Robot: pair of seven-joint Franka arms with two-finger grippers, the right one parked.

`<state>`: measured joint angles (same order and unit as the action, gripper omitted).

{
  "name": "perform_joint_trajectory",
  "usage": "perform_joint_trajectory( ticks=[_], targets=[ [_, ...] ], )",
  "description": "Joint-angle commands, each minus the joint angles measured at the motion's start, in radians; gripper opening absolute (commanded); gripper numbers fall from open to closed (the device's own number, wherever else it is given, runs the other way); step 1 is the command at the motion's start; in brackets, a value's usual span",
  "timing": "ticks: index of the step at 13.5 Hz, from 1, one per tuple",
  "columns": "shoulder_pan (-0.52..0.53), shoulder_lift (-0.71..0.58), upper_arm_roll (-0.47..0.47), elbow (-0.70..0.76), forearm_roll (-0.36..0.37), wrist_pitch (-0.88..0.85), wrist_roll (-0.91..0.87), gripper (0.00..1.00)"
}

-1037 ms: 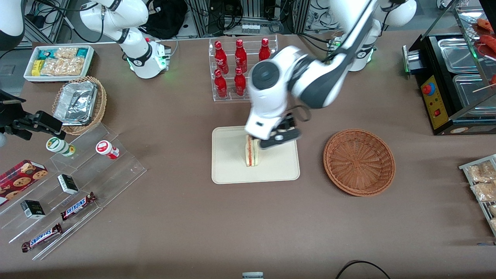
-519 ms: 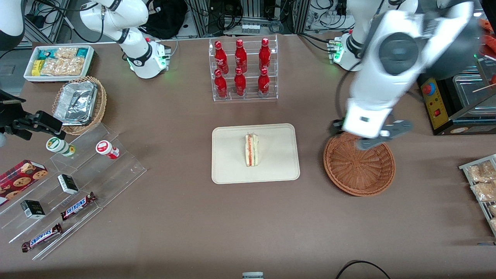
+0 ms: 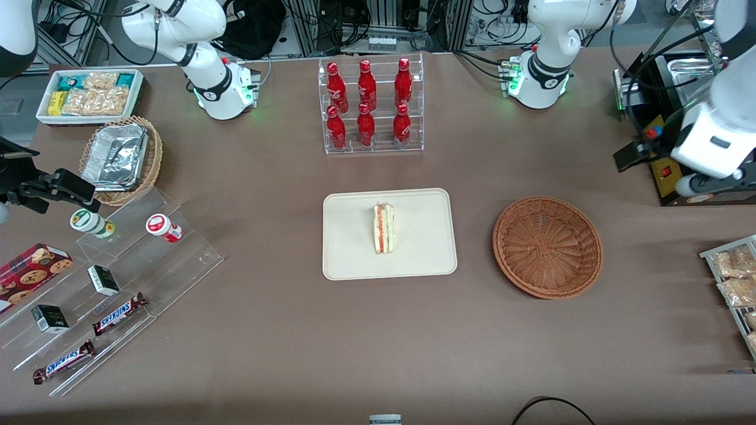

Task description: Place sandwich from basket to tray

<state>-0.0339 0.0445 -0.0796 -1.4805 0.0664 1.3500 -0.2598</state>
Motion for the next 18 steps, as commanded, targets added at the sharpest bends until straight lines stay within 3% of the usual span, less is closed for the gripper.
perform_joint_trajectory(
  ticks=[1,4,10,14,16,18],
  targets=[
    [0.073,-0.086,-0.014,-0.095,-0.031,-0.002,0.143,1.00],
    [0.141,-0.101,-0.012,-0.103,-0.068,-0.008,0.238,1.00],
    [0.101,-0.038,-0.020,-0.001,-0.066,0.006,0.208,1.00],
    [0.103,-0.038,-0.020,-0.001,-0.045,0.031,0.192,1.00],
    [0.106,-0.038,-0.029,-0.001,-0.001,0.029,0.186,1.00],
    [0.117,-0.043,-0.037,0.003,-0.014,0.031,0.186,1.00]
  ],
)
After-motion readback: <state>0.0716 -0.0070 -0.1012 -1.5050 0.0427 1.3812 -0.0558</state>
